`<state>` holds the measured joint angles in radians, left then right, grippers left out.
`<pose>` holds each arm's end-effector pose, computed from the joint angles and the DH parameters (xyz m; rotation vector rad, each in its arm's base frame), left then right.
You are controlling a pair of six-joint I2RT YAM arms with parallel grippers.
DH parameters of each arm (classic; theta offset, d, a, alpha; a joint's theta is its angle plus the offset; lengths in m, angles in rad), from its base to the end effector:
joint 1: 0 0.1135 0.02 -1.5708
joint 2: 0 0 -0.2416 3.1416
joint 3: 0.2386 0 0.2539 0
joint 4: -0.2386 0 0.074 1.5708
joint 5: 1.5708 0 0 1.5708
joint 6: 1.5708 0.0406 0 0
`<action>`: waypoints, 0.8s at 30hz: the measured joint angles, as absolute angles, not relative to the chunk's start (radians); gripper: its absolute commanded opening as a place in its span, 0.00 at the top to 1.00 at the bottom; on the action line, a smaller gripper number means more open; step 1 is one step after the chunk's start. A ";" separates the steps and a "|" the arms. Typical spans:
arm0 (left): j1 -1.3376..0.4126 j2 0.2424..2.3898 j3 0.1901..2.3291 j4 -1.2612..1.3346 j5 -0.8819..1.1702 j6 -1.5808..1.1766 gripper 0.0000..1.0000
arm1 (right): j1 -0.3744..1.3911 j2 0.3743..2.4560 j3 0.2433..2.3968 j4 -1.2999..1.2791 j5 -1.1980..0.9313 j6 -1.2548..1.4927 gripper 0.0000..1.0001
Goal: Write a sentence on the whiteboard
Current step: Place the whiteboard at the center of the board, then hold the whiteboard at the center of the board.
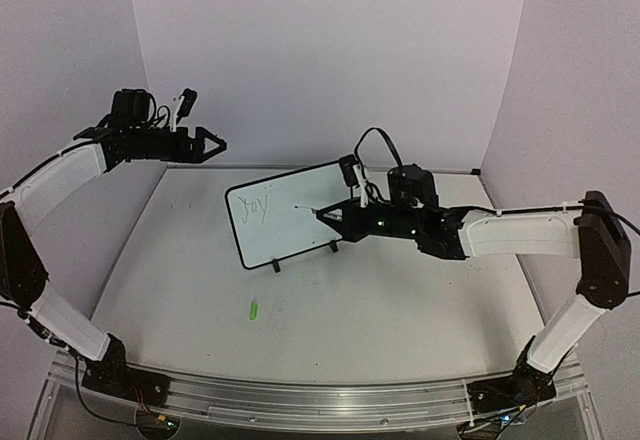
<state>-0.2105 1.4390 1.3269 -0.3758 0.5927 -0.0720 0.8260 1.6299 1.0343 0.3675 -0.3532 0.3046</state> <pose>0.3231 -0.0922 0.3346 0.5108 1.9934 -0.7832 0.2482 0.2899 0.2406 -0.7545 1.7771 1.1015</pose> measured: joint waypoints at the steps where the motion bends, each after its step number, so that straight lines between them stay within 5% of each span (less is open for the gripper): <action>1: -0.214 1.465 1.373 -0.404 0.594 -0.060 0.05 | 0.824 1.647 1.047 0.367 -0.358 0.303 1.00; 13: -0.442 1.801 1.659 -0.659 0.554 0.115 0.19 | 0.806 1.734 1.106 0.357 -0.382 0.300 1.00; 24: -0.463 1.864 1.715 -0.736 0.554 0.182 0.64 | 0.795 1.738 1.107 0.354 -0.383 0.293 1.00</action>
<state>-0.4625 1.8643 1.7149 -0.7359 0.5539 0.1823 0.7948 1.7382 1.1066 0.3544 -0.3826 0.2926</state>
